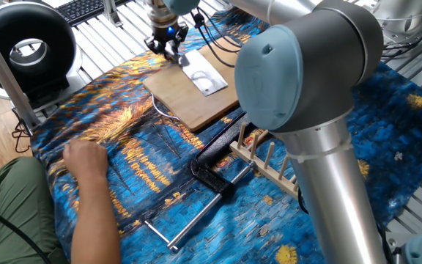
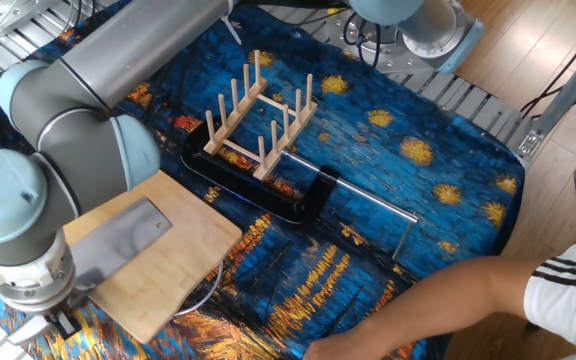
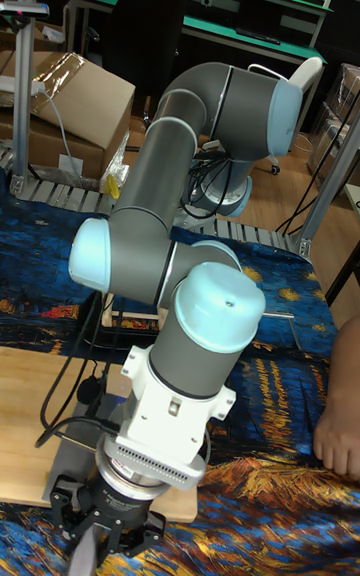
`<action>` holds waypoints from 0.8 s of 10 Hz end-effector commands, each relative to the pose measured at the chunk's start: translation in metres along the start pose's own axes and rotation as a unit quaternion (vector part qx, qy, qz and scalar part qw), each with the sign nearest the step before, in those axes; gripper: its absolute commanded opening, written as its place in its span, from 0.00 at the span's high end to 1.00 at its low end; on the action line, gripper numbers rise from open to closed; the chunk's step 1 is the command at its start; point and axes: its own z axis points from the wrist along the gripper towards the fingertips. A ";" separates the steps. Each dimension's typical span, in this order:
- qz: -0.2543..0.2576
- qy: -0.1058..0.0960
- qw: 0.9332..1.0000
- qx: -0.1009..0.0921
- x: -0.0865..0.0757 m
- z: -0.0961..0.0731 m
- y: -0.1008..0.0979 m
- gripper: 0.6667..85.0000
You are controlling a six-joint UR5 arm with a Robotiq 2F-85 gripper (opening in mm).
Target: Put the knife on the knife rack
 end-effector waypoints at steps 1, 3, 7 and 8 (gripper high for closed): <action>0.002 0.011 1.000 0.005 0.001 -0.009 -0.010 0.78; 0.000 0.026 1.000 0.003 0.005 -0.019 -0.015 0.83; 0.013 0.052 0.999 -0.010 0.014 -0.032 -0.016 1.00; 0.014 0.059 0.998 -0.015 0.017 -0.036 -0.014 1.00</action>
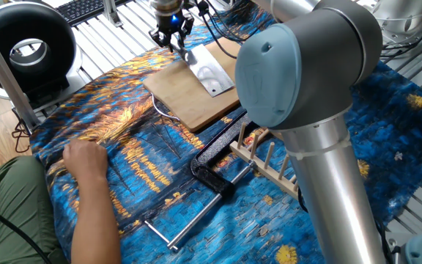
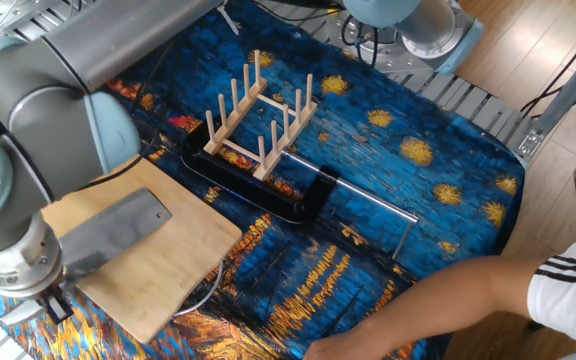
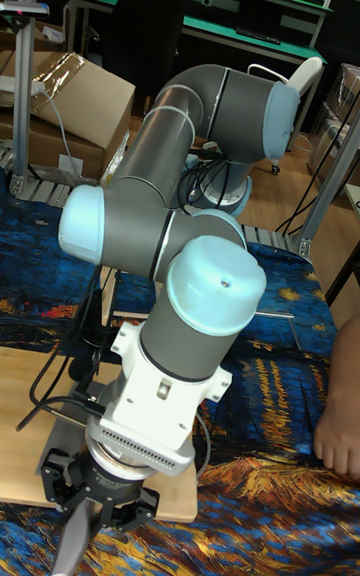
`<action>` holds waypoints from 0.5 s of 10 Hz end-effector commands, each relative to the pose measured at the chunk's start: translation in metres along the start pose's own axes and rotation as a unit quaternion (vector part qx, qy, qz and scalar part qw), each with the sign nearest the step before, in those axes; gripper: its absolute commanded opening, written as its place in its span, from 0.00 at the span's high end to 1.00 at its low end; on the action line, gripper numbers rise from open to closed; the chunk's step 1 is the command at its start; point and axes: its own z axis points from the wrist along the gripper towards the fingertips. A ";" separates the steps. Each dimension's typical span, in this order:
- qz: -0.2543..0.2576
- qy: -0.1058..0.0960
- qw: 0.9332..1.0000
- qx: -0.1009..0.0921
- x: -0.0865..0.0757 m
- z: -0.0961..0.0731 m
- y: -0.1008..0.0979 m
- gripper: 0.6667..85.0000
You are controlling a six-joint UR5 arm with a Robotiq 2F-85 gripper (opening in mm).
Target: Put the knife on the knife rack
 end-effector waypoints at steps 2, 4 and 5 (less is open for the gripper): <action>0.000 0.030 0.999 -0.022 0.013 -0.018 -0.001 1.00; 0.009 0.019 0.999 -0.050 0.005 -0.027 0.007 1.00; 0.004 0.023 0.998 -0.058 0.007 -0.031 0.009 1.00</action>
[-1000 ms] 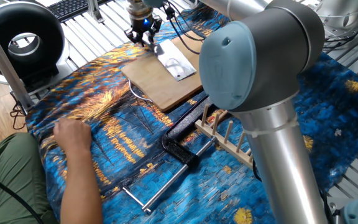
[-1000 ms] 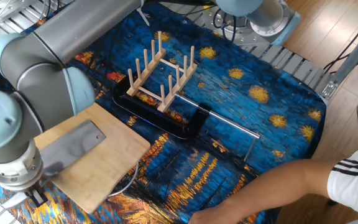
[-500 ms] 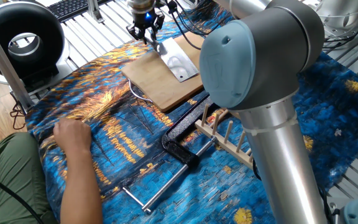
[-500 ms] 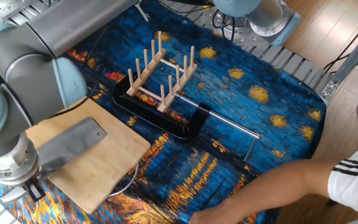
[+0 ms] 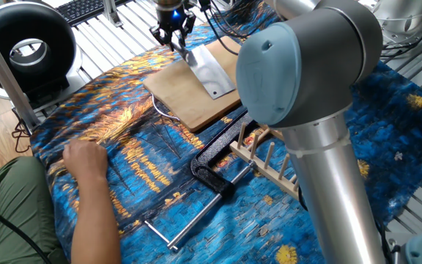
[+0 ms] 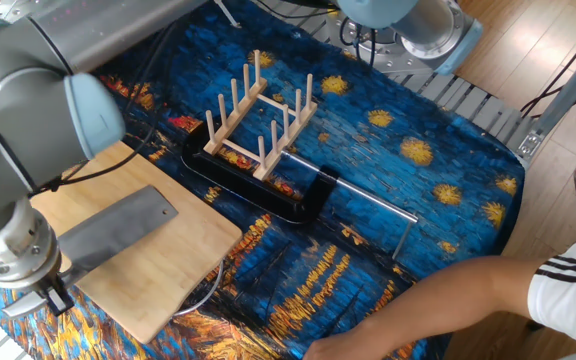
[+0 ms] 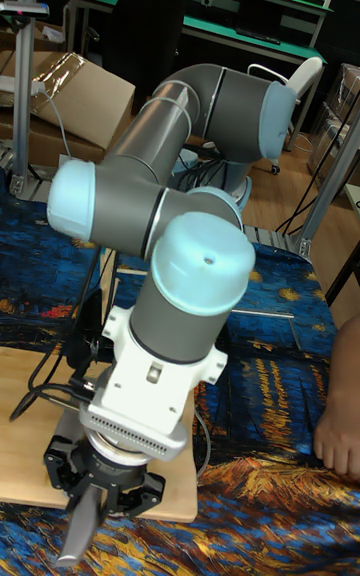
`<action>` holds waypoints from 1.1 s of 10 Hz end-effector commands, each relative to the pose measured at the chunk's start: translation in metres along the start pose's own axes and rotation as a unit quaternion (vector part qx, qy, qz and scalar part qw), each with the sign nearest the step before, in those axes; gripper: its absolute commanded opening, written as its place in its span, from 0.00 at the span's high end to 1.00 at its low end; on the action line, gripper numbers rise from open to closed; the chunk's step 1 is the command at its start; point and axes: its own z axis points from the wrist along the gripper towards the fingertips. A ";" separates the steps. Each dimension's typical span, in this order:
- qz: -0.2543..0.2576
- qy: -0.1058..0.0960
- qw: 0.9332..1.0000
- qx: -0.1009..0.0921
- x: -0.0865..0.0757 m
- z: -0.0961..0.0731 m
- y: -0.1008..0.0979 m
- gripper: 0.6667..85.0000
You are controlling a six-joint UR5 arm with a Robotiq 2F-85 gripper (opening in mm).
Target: Put the knife on the knife rack
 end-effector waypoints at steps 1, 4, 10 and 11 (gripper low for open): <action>0.000 0.009 0.999 -0.042 0.003 -0.015 0.012 1.00; -0.004 0.026 0.996 -0.082 0.013 -0.033 0.022 1.00; -0.003 0.066 0.989 -0.132 0.042 -0.065 0.034 1.00; -0.004 0.073 0.987 -0.144 0.048 -0.072 0.037 1.00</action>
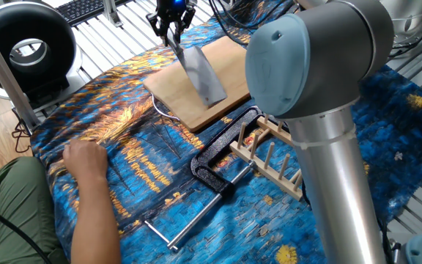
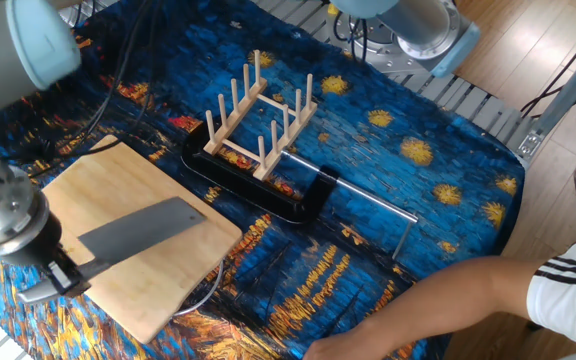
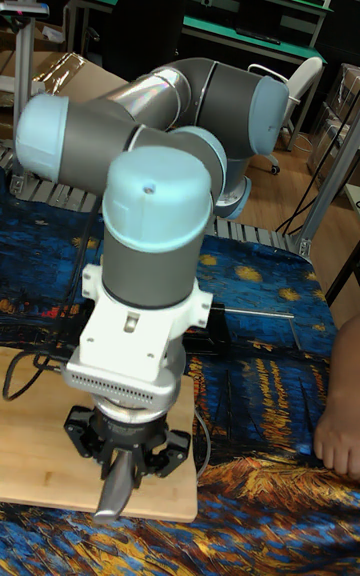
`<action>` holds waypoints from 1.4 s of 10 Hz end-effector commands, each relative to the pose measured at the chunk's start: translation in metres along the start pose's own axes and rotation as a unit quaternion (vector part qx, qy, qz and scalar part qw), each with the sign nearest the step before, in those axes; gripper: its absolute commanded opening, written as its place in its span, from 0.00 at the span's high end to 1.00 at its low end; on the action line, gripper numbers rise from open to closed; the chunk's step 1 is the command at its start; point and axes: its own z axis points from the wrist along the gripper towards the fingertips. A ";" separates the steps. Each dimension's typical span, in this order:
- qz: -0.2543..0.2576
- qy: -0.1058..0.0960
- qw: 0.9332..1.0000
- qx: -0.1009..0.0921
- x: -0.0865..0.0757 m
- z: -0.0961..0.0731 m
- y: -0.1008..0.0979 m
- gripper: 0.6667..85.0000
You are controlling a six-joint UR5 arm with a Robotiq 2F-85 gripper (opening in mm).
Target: Put the knife on the knife rack
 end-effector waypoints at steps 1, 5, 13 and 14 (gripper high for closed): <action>0.001 0.025 0.999 -0.045 0.022 -0.018 0.019 1.00; 0.002 0.037 0.998 -0.050 0.045 -0.034 0.023 1.00; -0.013 -0.016 0.999 -0.024 0.013 -0.024 0.012 1.00; -0.016 -0.026 0.999 -0.030 0.003 -0.016 0.014 1.00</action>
